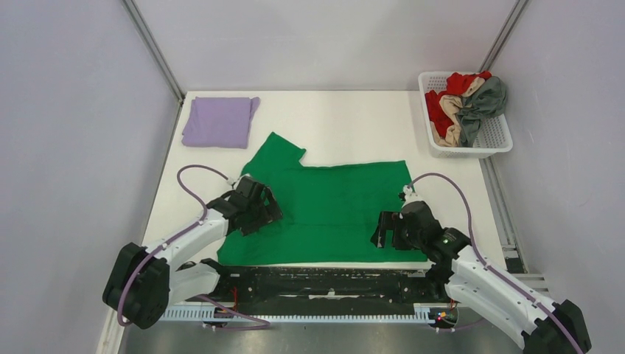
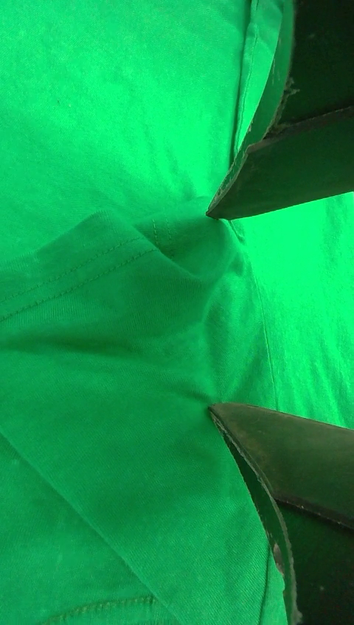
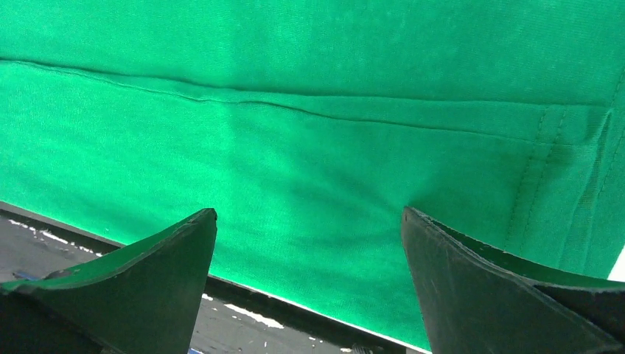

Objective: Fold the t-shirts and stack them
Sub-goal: Fold the flattened tshirt in 1/3 of the way, then grab the side of the flattened tshirt furthest away from the robot with both arms

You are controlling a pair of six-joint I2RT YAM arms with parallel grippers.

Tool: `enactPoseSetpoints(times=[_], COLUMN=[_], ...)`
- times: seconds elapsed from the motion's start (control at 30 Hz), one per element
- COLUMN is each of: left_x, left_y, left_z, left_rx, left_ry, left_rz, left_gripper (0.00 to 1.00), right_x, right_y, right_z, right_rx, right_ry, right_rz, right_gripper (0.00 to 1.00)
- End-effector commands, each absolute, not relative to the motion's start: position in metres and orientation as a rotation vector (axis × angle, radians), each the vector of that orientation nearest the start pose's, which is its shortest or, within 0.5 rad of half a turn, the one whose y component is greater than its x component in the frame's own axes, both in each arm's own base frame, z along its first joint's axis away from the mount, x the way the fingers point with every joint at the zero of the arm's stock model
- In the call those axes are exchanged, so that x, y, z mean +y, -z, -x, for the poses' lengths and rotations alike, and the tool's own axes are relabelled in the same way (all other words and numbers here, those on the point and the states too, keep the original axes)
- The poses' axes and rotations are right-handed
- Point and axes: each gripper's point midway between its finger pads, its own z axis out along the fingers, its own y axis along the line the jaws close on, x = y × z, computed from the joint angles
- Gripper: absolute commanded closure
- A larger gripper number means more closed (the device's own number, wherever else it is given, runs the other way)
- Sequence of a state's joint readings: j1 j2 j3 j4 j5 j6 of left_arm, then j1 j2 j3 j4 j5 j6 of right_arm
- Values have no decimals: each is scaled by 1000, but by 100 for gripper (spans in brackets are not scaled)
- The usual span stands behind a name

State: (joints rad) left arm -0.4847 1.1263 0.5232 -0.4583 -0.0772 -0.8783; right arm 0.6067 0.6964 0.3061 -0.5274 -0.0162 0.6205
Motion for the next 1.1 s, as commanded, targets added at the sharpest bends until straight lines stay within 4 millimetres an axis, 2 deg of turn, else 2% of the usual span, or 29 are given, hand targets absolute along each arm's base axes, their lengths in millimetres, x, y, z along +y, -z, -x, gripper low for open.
enactPoseSetpoints(times=[0.0,0.1,0.2,0.33,0.5,0.57,0.67,0.83,0.97,1.07], left_x=[-114,-119,-122,-117,-119,-123,-118,-109,-104,-110], left_y=[-40,-71,-104,-139,-161,-164,-160,-128,-101,-80], left_z=[-203,-221,-240,-275,-332,-359,-396,-460,-507,-534], left_rx=[2621,2559,2480,2376,2376,2371,2371,2437,2477,2514], left_ry=[255,271,286,219,143,107,34,2,-9,64], left_rz=[536,490,469,460,437,418,426,431,422,377], left_gripper=[0,0,0,0,0,0,0,0,1,10], right_x=[120,123,125,121,103,98,96,90,84,75], right_y=[-22,-77,-119,-148,-177,-177,-160,-123,-111,-104], right_z=[-125,-173,-207,-240,-280,-296,-321,-349,-359,-362], right_rx=[2657,2452,2298,2136,1990,1998,2084,2226,2257,2262], right_ry=[-452,-398,-368,-319,-151,-102,-140,-166,-122,-69], right_rz=[-98,-106,-118,-169,-233,-240,-242,-256,-252,-267], right_gripper=[2,2,2,2,2,2,2,2,2,2])
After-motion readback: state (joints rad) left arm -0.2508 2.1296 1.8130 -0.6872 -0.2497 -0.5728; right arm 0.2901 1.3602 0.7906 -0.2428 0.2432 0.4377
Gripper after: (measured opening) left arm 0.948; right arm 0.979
